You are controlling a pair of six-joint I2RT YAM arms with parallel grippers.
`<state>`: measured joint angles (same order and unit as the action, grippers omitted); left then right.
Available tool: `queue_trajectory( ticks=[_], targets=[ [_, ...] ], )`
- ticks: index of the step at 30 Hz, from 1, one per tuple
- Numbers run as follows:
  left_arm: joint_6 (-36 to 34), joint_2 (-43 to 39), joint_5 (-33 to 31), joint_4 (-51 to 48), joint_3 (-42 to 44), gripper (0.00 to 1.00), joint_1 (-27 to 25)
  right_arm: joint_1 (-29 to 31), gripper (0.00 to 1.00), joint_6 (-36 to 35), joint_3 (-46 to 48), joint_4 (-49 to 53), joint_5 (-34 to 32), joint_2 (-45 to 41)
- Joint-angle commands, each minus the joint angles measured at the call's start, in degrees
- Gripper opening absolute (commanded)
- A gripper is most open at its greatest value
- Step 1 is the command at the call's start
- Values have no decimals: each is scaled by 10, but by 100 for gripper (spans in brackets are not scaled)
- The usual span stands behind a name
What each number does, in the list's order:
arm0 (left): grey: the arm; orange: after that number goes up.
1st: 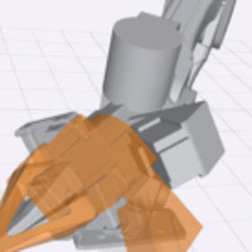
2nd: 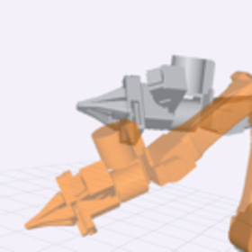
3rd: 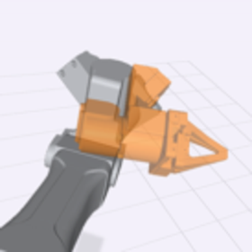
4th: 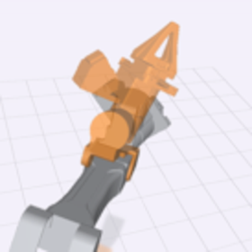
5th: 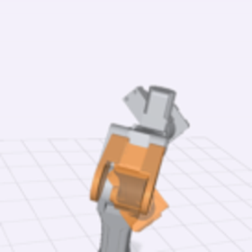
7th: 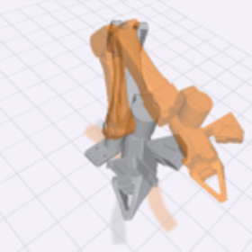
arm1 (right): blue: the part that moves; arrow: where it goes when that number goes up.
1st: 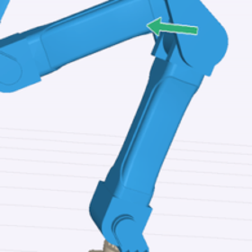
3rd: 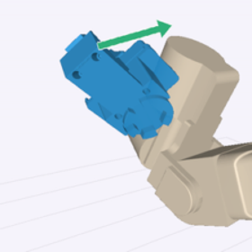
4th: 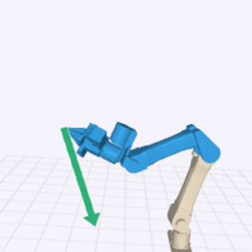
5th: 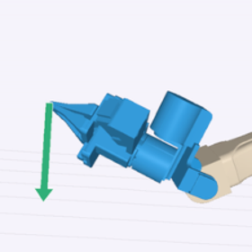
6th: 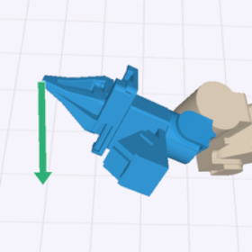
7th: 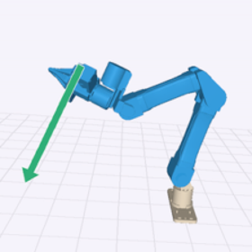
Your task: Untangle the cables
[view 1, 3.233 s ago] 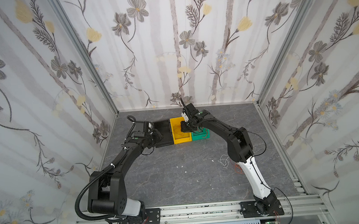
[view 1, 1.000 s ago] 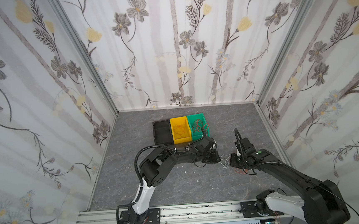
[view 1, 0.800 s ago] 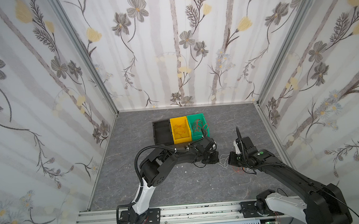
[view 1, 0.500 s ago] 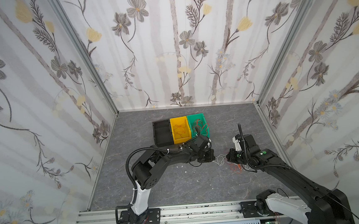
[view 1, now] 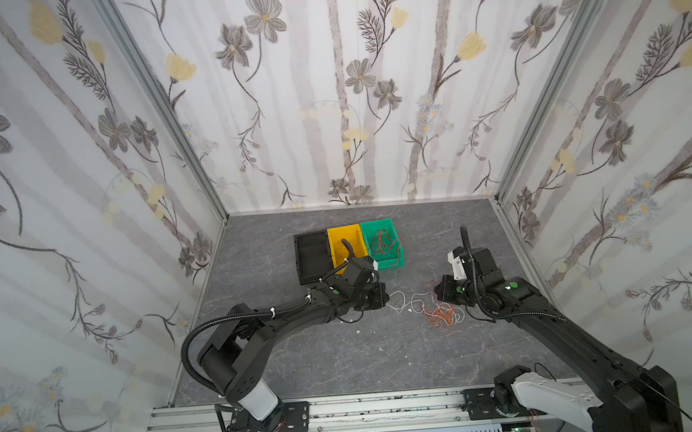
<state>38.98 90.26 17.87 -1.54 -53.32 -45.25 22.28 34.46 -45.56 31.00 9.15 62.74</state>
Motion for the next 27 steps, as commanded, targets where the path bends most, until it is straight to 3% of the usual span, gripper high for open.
queue_trajectory(
  ticks=[1, 6, 17, 22, 25, 27],
  targets=[
    [-18, -43, -34, -29, 17, 0, 13, 0, 0, 4, -3, 41, -47, 17],
    [-32, -118, -60, -77, 34, 0, 41, -1, 0, 14, 21, 30, -68, 42],
    [-49, -281, -120, -185, 43, 0, 139, 0, 0, 14, 41, -22, -45, 107],
    [-64, -304, -121, -206, 31, 0, 164, 1, 12, -13, 14, 10, -38, 107],
    [-72, -308, -111, -203, 21, 0, 172, 3, 33, -47, -3, 17, 13, 93],
    [-79, -305, -90, -193, 15, 0, 173, 12, 38, -71, -19, 20, 41, 80]
  ],
)
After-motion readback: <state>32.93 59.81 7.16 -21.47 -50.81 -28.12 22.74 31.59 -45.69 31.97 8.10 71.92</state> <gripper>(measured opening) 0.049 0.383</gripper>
